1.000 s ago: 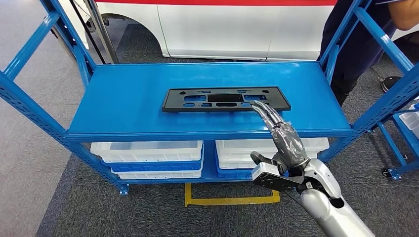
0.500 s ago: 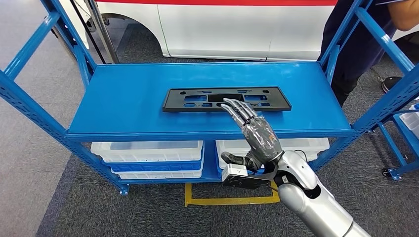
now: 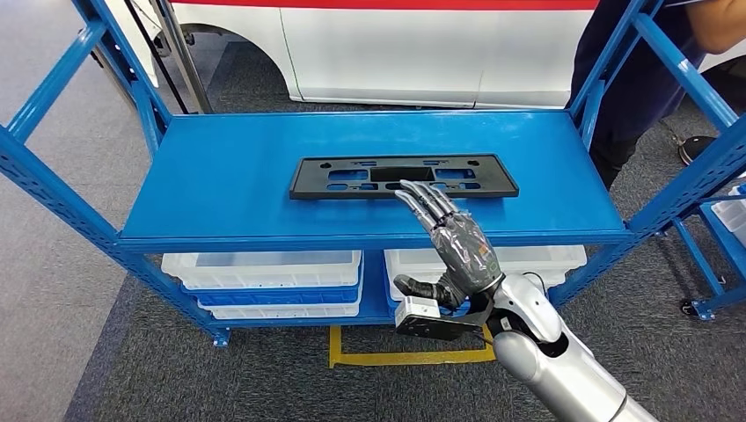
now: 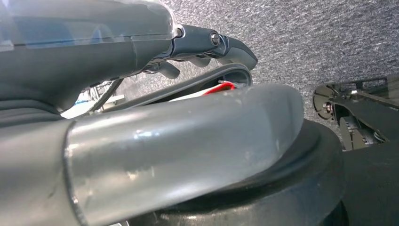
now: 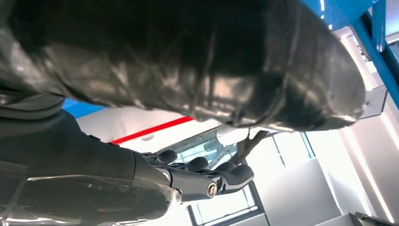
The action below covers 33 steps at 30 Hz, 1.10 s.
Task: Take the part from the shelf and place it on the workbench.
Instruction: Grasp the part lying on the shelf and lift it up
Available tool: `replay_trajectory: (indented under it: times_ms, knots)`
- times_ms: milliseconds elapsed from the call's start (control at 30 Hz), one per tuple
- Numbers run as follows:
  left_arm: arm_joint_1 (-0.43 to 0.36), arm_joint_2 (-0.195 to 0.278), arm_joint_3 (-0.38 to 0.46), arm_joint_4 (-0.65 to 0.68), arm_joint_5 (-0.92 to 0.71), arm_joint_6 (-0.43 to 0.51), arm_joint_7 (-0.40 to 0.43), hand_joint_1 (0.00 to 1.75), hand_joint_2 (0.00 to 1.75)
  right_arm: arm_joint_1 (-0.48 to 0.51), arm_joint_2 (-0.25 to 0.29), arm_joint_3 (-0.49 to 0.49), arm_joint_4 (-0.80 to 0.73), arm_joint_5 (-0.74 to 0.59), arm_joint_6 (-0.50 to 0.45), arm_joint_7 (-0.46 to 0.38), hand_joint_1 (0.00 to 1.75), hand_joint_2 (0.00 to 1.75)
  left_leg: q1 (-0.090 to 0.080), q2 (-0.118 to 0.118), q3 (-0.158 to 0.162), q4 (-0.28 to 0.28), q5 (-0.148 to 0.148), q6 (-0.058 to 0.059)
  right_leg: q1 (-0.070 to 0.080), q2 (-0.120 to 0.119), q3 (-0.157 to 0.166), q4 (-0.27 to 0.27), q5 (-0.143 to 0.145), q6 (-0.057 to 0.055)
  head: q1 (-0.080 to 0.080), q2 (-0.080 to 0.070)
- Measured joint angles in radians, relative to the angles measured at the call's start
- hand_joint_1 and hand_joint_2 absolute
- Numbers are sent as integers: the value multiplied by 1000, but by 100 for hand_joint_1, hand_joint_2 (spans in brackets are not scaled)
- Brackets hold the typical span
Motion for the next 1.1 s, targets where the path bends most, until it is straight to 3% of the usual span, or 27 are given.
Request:
replay_trajectory:
  times_ms: [133, 200, 267, 333, 400, 433, 467, 500, 567, 633, 733, 800, 833, 900, 933, 967, 1000, 1033, 1100]
  knots:
    - [0, 1, -4, 2, 0, 0, 1, 0, 0, 2, -9, 0, 9, 17, -13, 3, 0, 0, -1, 0, -1, 3, -1, 1, -3, 0, 0, -2, 1, 2, 0, 0]
    - [-1, 3, -6, 3, 1, 0, 3, 0, 0, 2, -13, -1, 12, 47, -29, 17, 0, 0, -4, 0, 0, -3, 0, 13, -7, -3, 5, -12, 5, 10, 0, 0]
    - [-2, 4, -10, 4, 2, -1, 5, 0, 0, 3, -20, -8, 18, 73, -46, 33, 0, 0, 2, -3, 17, -35, 14, 28, -9, 13, 6, -8, 1, 17, 1, 0]
    - [-3, 3, -15, 4, 3, -2, 6, 0, 0, 5, -30, -18, 25, 80, -56, 40, 0, 0, 9, -7, 34, -63, 27, 37, -10, 45, -36, 70, -36, 19, 2, 0]
    - [-4, 3, -18, 4, 4, -2, 6, 0, 0, 13, -40, -25, 35, 80, -60, 38, 0, 0, 10, -15, 37, -66, 26, 40, -13, 60, -118, 199, -79, 24, 2, 0]
    - [-4, 3, -19, 4, 4, -2, 6, 0, 0, 19, -44, -28, 40, 79, -61, 37, 0, 0, 11, -20, 39, -64, 22, 38, -16, 61, -151, 240, -78, 28, 2, 0]
    - [-3, 3, -20, 4, 4, -3, 6, 0, 0, 25, -48, -31, 44, 79, -62, 34, 0, 0, 13, -25, 42, -59, 16, 34, -20, 61, -167, 246, -55, 32, 2, 0]
    - [-3, 3, -21, 4, 4, -3, 6, 0, 0, 28, -49, -34, 47, 80, -62, 31, 0, 0, 17, -31, 46, -51, 6, 27, -25, 61, -165, 212, -12, 37, 2, 0]
    - [-2, 4, -22, 5, 3, -3, 7, 0, 0, 30, -50, -38, 52, 82, -62, 27, 0, 0, 24, -39, 49, -28, -20, 8, -31, 64, -134, 109, 63, 46, 4, 0]
    - [-3, 5, -23, 7, 2, -3, 7, 0, 0, 34, -50, -39, 57, 83, -62, 25, 0, 0, 23, -45, 40, -3, -40, -10, -30, 71, -118, 58, 69, 39, 7, 0]
    - [-5, 5, -24, 9, 1, -4, 8, 0, 0, 40, -50, -41, 59, 84, -63, 24, 0, 0, 24, -47, 34, 7, -50, -22, -27, 73, -118, 59, 45, 12, 7, 0]
    - [-5, 5, -25, 9, 1, -5, 8, 0, 0, 37, -50, -43, 59, 84, -64, 23, 0, 0, 25, -39, 19, 51, -72, -28, -27, 71, -101, 56, 35, -3, 6, 0]
    - [-5, 5, -25, 9, 1, -5, 8, 0, 0, 36, -50, -43, 58, 84, -64, 23, 0, 0, 25, -33, -8, 105, -92, -30, -26, 70, -93, 53, 30, -8, 6, 0]
    - [-6, 5, -27, 9, 1, -4, 8, 0, 0, 36, -50, -44, 59, 84, -63, 23, 0, 0, 23, -27, -99, 248, -133, -30, -22, 67, -81, 52, 20, -15, 5, 0]
    - [-6, 5, -28, 9, 1, -4, 8, 0, 0, 37, -50, -43, 59, 84, -63, 23, 0, 0, 23, -26, -140, 300, -135, -28, -18, 66, -74, 52, 14, -17, 5, 0]
    - [-5, 5, -28, 9, 2, -4, 8, 0, 0, 38, -50, -43, 59, 84, -63, 23, 0, 0, 21, -26, -165, 317, -117, -24, -15, 65, -66, 52, 7, -18, 5, 0]
    - [-5, 5, -29, 9, 2, -3, 8, 0, 0, 38, -50, -43, 59, 84, -63, 23, 0, 0, 19, -26, -170, 293, -76, -17, -12, 65, -55, 52, 0, -19, 5, 0]
    - [-4, 5, -29, 9, 3, -3, 8, 0, 0, 37, -50, -43, 59, 84, -63, 23, 0, 0, 15, -26, -160, 237, -22, -7, -9, 66, -42, 52, -8, -19, 5, 0]
    - [-2, 6, -30, 10, 5, -3, 8, 0, 0, 36, -50, -43, 59, 86, -62, 22, 0, 0, 5, -24, -127, 132, 53, 13, -5, 65, -21, 46, -22, -15, 6, 0]
